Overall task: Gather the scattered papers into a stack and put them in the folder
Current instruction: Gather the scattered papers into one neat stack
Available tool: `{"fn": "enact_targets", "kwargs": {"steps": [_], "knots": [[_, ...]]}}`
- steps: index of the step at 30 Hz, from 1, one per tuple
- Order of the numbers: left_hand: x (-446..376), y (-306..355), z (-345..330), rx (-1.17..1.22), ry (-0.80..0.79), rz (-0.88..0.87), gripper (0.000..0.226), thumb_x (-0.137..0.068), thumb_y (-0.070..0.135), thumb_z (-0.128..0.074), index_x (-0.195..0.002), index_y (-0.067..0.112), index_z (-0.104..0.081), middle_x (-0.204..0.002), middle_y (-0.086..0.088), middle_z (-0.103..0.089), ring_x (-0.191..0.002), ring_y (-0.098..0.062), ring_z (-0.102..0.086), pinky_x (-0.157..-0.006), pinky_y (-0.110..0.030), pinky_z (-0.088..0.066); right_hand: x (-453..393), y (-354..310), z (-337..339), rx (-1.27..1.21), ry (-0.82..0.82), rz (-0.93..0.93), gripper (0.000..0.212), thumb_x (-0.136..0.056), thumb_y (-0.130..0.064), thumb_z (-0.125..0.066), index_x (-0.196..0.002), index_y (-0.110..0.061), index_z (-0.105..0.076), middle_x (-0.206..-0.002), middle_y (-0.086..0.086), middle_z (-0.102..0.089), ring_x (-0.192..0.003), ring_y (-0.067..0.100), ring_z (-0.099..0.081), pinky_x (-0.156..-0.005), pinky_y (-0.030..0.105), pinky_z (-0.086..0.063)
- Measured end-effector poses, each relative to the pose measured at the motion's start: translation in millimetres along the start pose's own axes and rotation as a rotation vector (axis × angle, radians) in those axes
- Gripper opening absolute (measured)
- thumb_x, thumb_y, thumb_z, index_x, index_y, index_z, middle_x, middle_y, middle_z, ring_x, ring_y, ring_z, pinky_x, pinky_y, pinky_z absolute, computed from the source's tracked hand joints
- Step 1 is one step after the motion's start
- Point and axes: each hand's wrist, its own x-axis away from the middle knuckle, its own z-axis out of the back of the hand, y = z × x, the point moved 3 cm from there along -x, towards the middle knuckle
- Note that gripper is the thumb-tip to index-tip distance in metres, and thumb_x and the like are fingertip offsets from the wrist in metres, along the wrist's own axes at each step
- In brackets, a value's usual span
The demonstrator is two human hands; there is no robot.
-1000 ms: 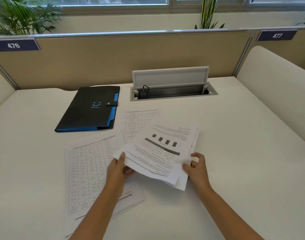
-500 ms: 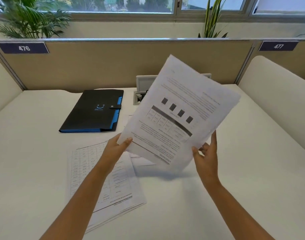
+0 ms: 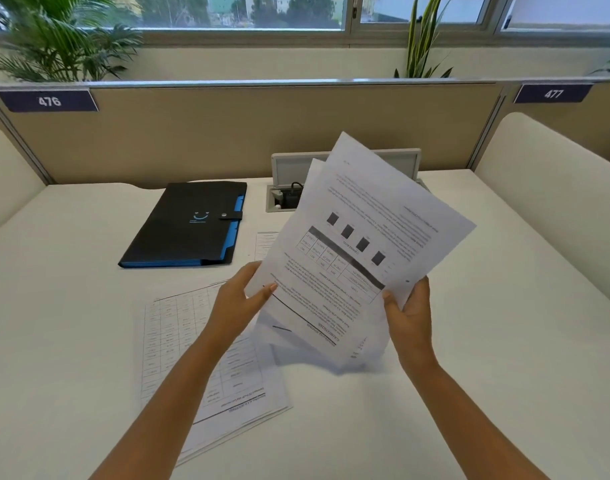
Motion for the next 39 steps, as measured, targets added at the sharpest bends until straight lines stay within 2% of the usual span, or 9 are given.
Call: {"fn": "enact_targets", "kwargs": {"steps": [6,11,13,18,24,27,31,36,39], "knots": [[3.1,-9.7,1.8,-0.049,0.007,0.021,0.037,-0.082,0.031,-0.062,-0.115,0.031,-0.045,-0.102,0.013,-0.055,-0.083,-0.002,-0.054,-0.067,-0.013,-0.044,-6.8,-11.0,2.0,-0.062,0.025,0.058,0.063,-0.089,-0.002,-0.054,-0.121,-0.052,-0.033,-0.127,-0.01,-0.049,-0.117,0.014,-0.052,-0.091,0.039,-0.052],[4.5,-14.7,2.8,-0.173,-0.035,-0.011,0.036,-0.08,0.028,-0.065,-0.114,0.024,-0.054,-0.099,0.011,-0.059,-0.083,0.005,-0.052,-0.075,-0.012,-0.039,-8.7,-10.5,5.6,-0.077,0.032,0.042,0.053,-0.088,-0.002,-0.055,-0.114,-0.045,-0.039,-0.124,0.005,-0.052,-0.115,0.021,-0.054,-0.091,0.045,-0.052],[4.2,-10.5,0.6,-0.164,-0.024,-0.03,0.036,-0.08,0.024,-0.065,-0.115,0.02,-0.056,-0.103,0.012,-0.058,-0.085,0.002,-0.053,-0.075,-0.008,-0.036,-6.6,-12.2,4.0,-0.108,0.003,0.074,0.045,-0.088,-0.005,-0.057,-0.112,-0.04,-0.042,-0.121,0.009,-0.053,-0.111,0.02,-0.056,-0.086,0.037,-0.055],[2.5,13.2,-8.5,-0.064,-0.044,-0.079,0.023,-0.084,0.015,-0.061,-0.107,0.01,-0.06,-0.102,-0.001,-0.059,-0.095,-0.022,-0.058,-0.082,-0.03,-0.05,-1.9,-14.5,-7.1,-0.111,-0.061,0.121,0.039,-0.093,0.0,-0.046,-0.117,-0.03,-0.043,-0.091,0.004,-0.055,-0.08,0.0,-0.059,-0.069,0.014,-0.051],[3.4,35.9,-6.0,0.064,0.128,-0.126,0.011,-0.087,0.024,-0.055,-0.096,0.029,-0.052,-0.094,0.006,-0.06,-0.081,-0.012,-0.058,-0.067,-0.014,-0.047,-4.5,-26.3,-12.2,-0.133,-0.037,0.142,0.031,-0.088,-0.008,-0.055,-0.103,-0.033,-0.046,-0.097,-0.004,-0.057,-0.085,0.0,-0.063,-0.066,0.017,-0.054],[5.2,38.4,-8.2,0.16,0.101,-0.105,0.009,-0.084,0.03,-0.056,-0.087,0.038,-0.053,-0.087,0.013,-0.063,-0.074,-0.01,-0.065,-0.058,-0.015,-0.053,-4.0,-26.2,-14.5,-0.097,-0.055,0.131,0.033,-0.084,-0.017,-0.058,-0.105,-0.039,-0.045,-0.1,-0.009,-0.058,-0.091,0.002,-0.063,-0.067,0.02,-0.056],[8.2,32.6,-14.5,0.164,0.089,-0.077,0.012,-0.083,0.03,-0.059,-0.086,0.04,-0.053,-0.082,0.018,-0.063,-0.066,0.0,-0.066,-0.05,-0.01,-0.051,-0.6,-18.4,-19.5,-0.098,-0.06,0.095,0.038,-0.089,-0.009,-0.056,-0.105,-0.041,-0.047,-0.103,-0.009,-0.059,-0.096,0.006,-0.062,-0.07,0.024,-0.057],[14.7,9.5,-27.4,0.112,0.058,0.001,0.009,-0.084,0.026,-0.06,-0.087,0.033,-0.055,-0.081,0.009,-0.063,-0.074,-0.011,-0.063,-0.062,-0.02,-0.053,8.0,1.4,-21.2,-0.086,-0.058,-0.046,0.04,-0.089,-0.008,-0.056,-0.121,-0.029,-0.047,-0.115,-0.002,-0.061,-0.108,0.013,-0.059,-0.082,0.03,-0.057],[20.8,-4.1,-40.9,0.129,0.019,0.06,0.014,-0.084,0.023,-0.061,-0.096,0.026,-0.057,-0.089,0.0,-0.064,-0.082,-0.019,-0.063,-0.076,-0.032,-0.053,14.9,10.2,-20.7,-0.082,-0.061,-0.111,0.033,-0.088,-0.008,-0.058,-0.112,-0.03,-0.054,-0.109,-0.003,-0.064,-0.106,0.016,-0.061,-0.079,0.03,-0.058]]}}
